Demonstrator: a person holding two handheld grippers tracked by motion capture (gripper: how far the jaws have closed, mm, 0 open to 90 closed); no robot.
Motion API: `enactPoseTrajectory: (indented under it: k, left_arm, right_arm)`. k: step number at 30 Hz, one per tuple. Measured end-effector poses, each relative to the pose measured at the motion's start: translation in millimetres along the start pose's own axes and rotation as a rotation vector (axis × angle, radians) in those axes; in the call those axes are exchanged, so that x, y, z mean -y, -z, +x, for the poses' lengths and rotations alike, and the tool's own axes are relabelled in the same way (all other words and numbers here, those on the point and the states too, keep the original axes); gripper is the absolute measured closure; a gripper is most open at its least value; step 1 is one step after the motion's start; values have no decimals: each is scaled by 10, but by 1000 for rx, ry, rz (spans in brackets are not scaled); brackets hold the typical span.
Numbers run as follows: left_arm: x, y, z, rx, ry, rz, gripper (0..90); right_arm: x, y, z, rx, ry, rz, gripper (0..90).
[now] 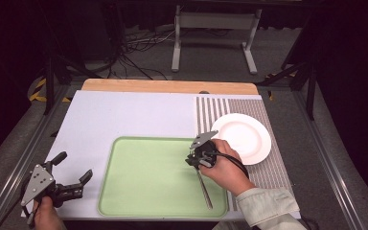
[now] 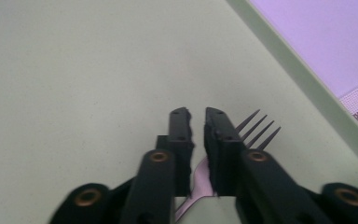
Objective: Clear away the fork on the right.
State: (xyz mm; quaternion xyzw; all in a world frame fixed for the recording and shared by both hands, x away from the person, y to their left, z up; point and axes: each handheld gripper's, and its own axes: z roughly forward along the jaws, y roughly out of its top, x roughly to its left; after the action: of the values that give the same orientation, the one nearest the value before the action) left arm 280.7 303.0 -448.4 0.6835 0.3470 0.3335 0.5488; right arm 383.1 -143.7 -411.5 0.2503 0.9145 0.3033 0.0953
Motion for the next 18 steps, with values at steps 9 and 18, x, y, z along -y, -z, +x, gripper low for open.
enactPoseTrajectory:
  k: [9, 18]
  left_arm:
    - [-1, 1, -1, 1, 1, 2, 3]
    - [-3, -2, -1, 1, -5, 3, 3]
  right_arm:
    - [61, -146, -34, -10, 13, 27, 900]
    - [110, -213, -56, -13, 18, 43, 900]
